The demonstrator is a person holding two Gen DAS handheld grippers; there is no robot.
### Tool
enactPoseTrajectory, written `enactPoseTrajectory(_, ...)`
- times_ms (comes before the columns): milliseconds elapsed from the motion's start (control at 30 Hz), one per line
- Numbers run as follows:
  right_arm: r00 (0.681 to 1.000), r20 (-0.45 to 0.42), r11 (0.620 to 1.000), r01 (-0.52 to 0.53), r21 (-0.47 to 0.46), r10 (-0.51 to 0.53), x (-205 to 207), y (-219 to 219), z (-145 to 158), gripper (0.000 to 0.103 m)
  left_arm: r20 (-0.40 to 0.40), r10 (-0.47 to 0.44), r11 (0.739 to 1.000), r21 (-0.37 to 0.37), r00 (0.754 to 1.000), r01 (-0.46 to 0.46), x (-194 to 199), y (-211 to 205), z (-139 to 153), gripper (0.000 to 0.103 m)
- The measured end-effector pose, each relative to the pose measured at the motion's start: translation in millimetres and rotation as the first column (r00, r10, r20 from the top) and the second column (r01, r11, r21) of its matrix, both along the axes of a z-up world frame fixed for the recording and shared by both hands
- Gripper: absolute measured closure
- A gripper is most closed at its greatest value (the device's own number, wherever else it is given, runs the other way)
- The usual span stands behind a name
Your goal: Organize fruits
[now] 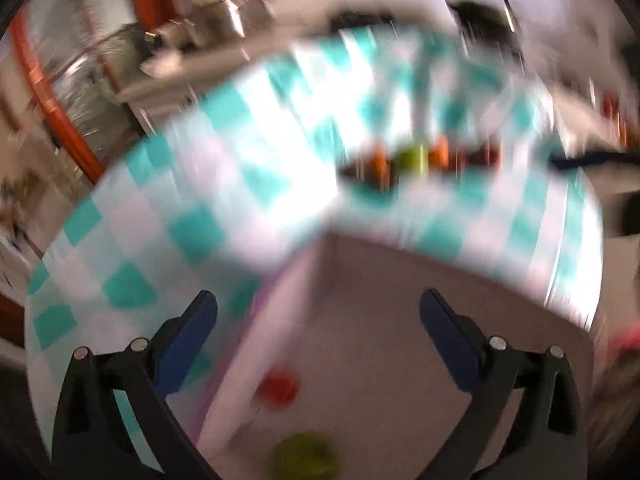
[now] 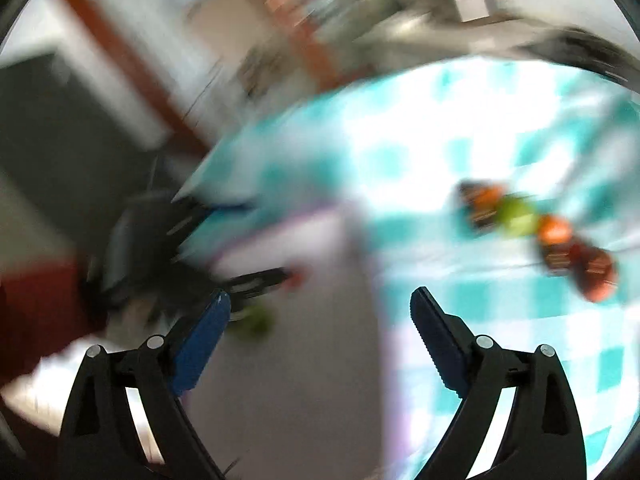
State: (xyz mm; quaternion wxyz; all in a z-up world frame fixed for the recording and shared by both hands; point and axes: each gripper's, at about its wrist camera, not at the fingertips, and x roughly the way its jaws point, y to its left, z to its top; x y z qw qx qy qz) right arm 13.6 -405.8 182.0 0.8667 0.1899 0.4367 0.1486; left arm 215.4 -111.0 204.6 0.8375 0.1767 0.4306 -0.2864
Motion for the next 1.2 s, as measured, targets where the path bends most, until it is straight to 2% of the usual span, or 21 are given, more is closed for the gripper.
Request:
enactPoseTrajectory(33, 0.996, -0.020, 0.996, 0.084, -0.011, -0.084, 4, -19, -10, 0.014, -0.001, 0.036, 0.999, -0.035, 0.999, -0.036, -16, -20, 5, 0.002)
enactPoseTrajectory(100, 0.970, -0.068, 0.970, 0.226, -0.092, -0.233, -4, -63, -37, 0.014, -0.015, 0.117, 0.991, -0.071, 0.993, -0.118, -9, -56, 14, 0.002)
enactPoseTrajectory(167, 0.938, -0.094, 0.925, 0.307, -0.223, -0.333, -5, -100, -63, 0.014, -0.055, 0.167, 0.980, -0.100, 0.984, -0.172, -12, -92, 5, 0.002)
enactPoseTrajectory(233, 0.918, -0.113, 0.900, 0.338, -0.275, -0.379, -4, -130, -83, 0.014, -0.096, 0.206, 0.968, -0.122, 0.974, -0.217, -22, -137, 1, 0.002)
enactPoseTrajectory(300, 0.915, -0.135, 0.898, 0.331, -0.289, -0.381, 0, -148, -99, 0.014, -0.142, 0.257, 0.957, -0.097, 0.956, -0.272, -14, -166, -21, 0.002)
enactPoseTrajectory(367, 0.924, -0.140, 0.903, 0.300, -0.307, -0.355, 6, -160, -118, 0.014, -0.213, 0.311, 0.943, -0.051, 0.926, -0.328, -11, -192, -46, 0.002)
enactPoseTrajectory(400, 0.930, -0.138, 0.902, 0.283, -0.325, -0.342, 14, -161, -123, 0.015, -0.232, 0.337, 0.933, -0.045, 0.912, -0.356, -11, -195, -68, 0.002)
enactPoseTrajectory(500, 0.936, -0.165, 0.913, 0.244, -0.328, -0.310, 38, -151, -137, 0.022, -0.255, 0.425, 0.901, 0.027, 0.868, -0.433, -11, -205, -110, 0.002)
enactPoseTrajectory(600, 0.932, -0.188, 0.923, 0.247, -0.294, -0.310, 48, -156, -146, 0.024, -0.254, 0.474, 0.878, 0.067, 0.843, -0.473, -11, -207, -141, 0.002)
enactPoseTrajectory(767, 0.936, -0.196, 0.930, 0.231, -0.286, -0.293, 48, -159, -157, 0.027, -0.215, 0.477, 0.879, 0.100, 0.852, -0.467, -10, -210, -154, 0.002)
enactPoseTrajectory(800, 0.937, -0.194, 0.931, 0.229, -0.286, -0.290, 49, -159, -158, 0.029, -0.212, 0.471, 0.882, 0.099, 0.856, -0.461, -9, -212, -157, 0.002)
enactPoseTrajectory(833, 0.940, -0.189, 0.934, 0.225, -0.279, -0.283, 51, -156, -159, 0.036, -0.209, 0.464, 0.886, 0.098, 0.861, -0.454, -7, -213, -159, 0.002)
enactPoseTrajectory(867, 0.945, -0.184, 0.940, 0.216, -0.265, -0.269, 50, -157, -159, 0.039, -0.201, 0.457, 0.890, 0.102, 0.867, -0.445, -6, -216, -160, 0.002)
enactPoseTrajectory(933, 0.953, -0.170, 0.939, 0.197, -0.281, -0.250, 46, -156, -157, 0.039, -0.177, 0.431, 0.902, 0.095, 0.885, -0.421, -3, -222, -161, 0.003)
enactPoseTrajectory(1067, 0.959, -0.166, 0.944, 0.177, -0.278, -0.229, 42, -155, -157, 0.040, -0.100, 0.327, 0.943, 0.103, 0.940, -0.317, 0, -245, -163, 0.009)
enactPoseTrajectory(1100, 0.959, -0.168, 0.946, 0.177, -0.273, -0.228, 39, -155, -157, 0.040, -0.085, 0.306, 0.948, 0.115, 0.948, -0.295, 1, -250, -165, 0.009)
enactPoseTrajectory(1200, 0.956, -0.178, 0.949, 0.182, -0.258, -0.231, 32, -157, -157, 0.040, -0.111, 0.276, 0.955, 0.143, 0.955, -0.260, 6, -260, -177, 0.025)
